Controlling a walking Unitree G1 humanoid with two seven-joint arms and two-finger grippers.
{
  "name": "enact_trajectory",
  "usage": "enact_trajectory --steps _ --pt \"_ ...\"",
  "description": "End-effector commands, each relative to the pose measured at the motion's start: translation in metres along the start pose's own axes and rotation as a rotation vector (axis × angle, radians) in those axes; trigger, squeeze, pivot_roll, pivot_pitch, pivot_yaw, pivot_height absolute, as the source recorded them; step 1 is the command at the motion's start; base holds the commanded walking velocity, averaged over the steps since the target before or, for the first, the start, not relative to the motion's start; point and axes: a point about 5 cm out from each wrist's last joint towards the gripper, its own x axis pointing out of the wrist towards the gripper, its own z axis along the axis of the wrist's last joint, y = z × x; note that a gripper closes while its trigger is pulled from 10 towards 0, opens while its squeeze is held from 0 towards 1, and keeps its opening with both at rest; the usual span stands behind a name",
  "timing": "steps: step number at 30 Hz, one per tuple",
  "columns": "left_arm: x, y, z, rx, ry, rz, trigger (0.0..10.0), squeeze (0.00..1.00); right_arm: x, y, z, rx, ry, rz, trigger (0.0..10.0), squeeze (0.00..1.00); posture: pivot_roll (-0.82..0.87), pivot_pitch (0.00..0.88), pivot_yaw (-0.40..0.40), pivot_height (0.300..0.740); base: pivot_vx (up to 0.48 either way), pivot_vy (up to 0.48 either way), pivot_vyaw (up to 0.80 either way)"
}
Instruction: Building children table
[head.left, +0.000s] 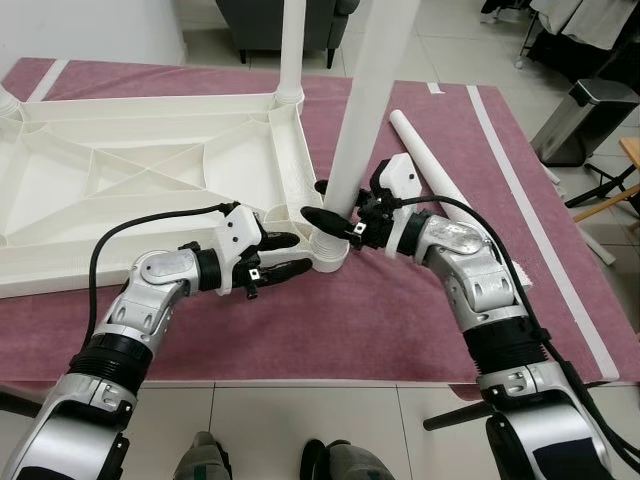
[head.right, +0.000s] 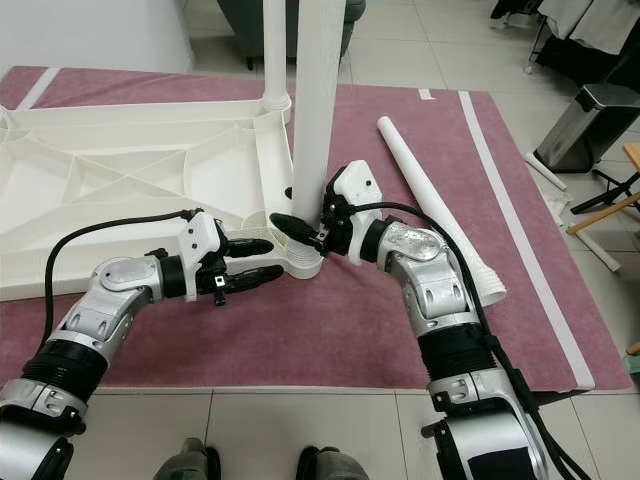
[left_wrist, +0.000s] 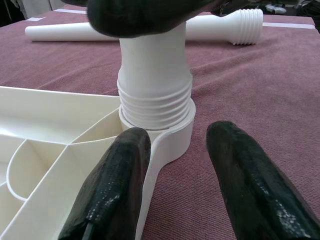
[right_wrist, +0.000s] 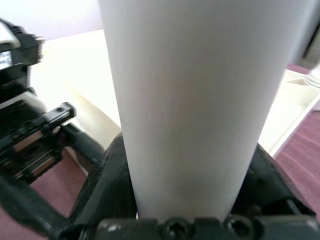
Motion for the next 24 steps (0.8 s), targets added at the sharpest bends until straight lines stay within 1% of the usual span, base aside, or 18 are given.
enact_trajectory --steps 1,2,3,4,5,7,8,9,11,14,15,16,18,20,22,23,24 --pt "-0.001 -0.006 -0.005 -0.018 0.021 -0.076 10.0 0.00 -0.007 0.000 -0.036 0.043 0.178 -0.094 0.0 0.00 0.05 0.175 -0.027 0.740 0.000 0.000 0.00" --pt "-0.001 -0.006 -0.005 -0.019 0.021 -0.075 10.0 0.00 -0.007 0.001 -0.038 0.055 0.188 -0.127 0.0 0.00 0.05 0.175 -0.028 0.740 0.000 0.000 0.00" --pt "-0.001 -0.006 -0.005 -0.019 0.021 -0.075 10.0 0.00 -0.007 0.001 -0.038 0.055 0.188 -0.127 0.0 0.00 0.05 0.175 -0.028 0.740 0.000 0.000 0.00" --pt "-0.001 -0.006 -0.005 -0.020 0.021 -0.073 10.0 0.00 -0.008 0.002 -0.040 0.065 0.195 -0.163 0.0 0.00 0.05 0.178 -0.029 0.740 0.000 0.000 0.00" --pt "-0.001 -0.006 -0.005 -0.020 0.021 -0.073 10.0 0.00 -0.008 0.002 -0.040 0.065 0.195 -0.163 0.0 0.00 0.05 0.178 -0.029 0.740 0.000 0.000 0.00" --pt "-0.002 -0.006 -0.005 -0.024 0.023 -0.071 10.0 0.00 -0.008 0.008 -0.044 0.081 0.198 -0.229 0.0 0.00 0.05 0.181 -0.028 0.740 0.000 0.000 0.00" --pt "-0.002 -0.006 -0.005 -0.024 0.023 -0.071 10.0 0.00 -0.008 0.008 -0.044 0.081 0.198 -0.229 0.0 0.00 0.05 0.181 -0.028 0.740 0.000 0.000 0.00" --pt "-0.003 -0.006 -0.005 -0.025 0.024 -0.070 10.0 0.00 -0.009 0.011 -0.045 0.087 0.200 -0.254 0.0 0.00 0.05 0.182 -0.029 0.740 0.000 0.000 0.00" --pt "-0.003 -0.006 -0.005 -0.025 0.024 -0.070 10.0 0.00 -0.009 0.011 -0.045 0.087 0.200 -0.254 0.0 0.00 0.05 0.182 -0.029 0.740 0.000 0.000 0.00" --pt "-0.003 -0.005 -0.005 -0.028 0.026 -0.069 10.0 0.00 -0.011 0.018 -0.050 0.131 0.222 -0.406 0.0 0.00 0.05 0.185 -0.025 0.740 0.000 0.000 0.00" --pt "-0.003 -0.005 -0.005 -0.029 0.027 -0.069 10.0 0.00 -0.012 0.020 -0.052 0.144 0.223 -0.439 0.0 0.00 0.05 0.185 -0.025 0.740 0.000 0.000 0.00" --pt "-0.003 -0.005 -0.005 -0.029 0.027 -0.069 10.0 0.00 -0.012 0.020 -0.052 0.144 0.223 -0.439 0.0 0.00 0.05 0.185 -0.025 0.740 0.000 0.000 0.00" --pt "-0.003 -0.004 -0.005 -0.032 0.035 -0.068 10.0 0.00 -0.012 0.024 -0.053 0.176 0.231 -0.500 0.0 0.00 0.05 0.188 -0.024 0.740 0.000 0.000 0.00" --pt "-0.003 -0.004 -0.005 -0.032 0.035 -0.068 10.0 0.00 -0.012 0.024 -0.053 0.176 0.231 -0.500 0.0 0.00 0.05 0.188 -0.024 0.740 0.000 0.000 0.00" --pt "-0.002 0.000 -0.005 -0.024 0.073 -0.052 10.0 0.00 -0.014 0.027 -0.055 0.200 0.243 -0.573 0.0 0.00 0.05 0.189 -0.021 0.740 0.000 0.000 0.00" --pt "-0.002 0.000 -0.005 -0.024 0.073 -0.052 10.0 0.00 -0.014 0.027 -0.055 0.200 0.243 -0.573 0.0 0.00 0.05 0.189 -0.021 0.740 0.000 0.000 0.00" --pt "-0.001 0.005 -0.005 0.012 0.132 -0.033 10.0 0.00 -0.015 0.028 -0.056 0.213 0.254 -0.613 0.0 0.00 0.05 0.189 -0.020 0.740 0.000 0.000 0.00"
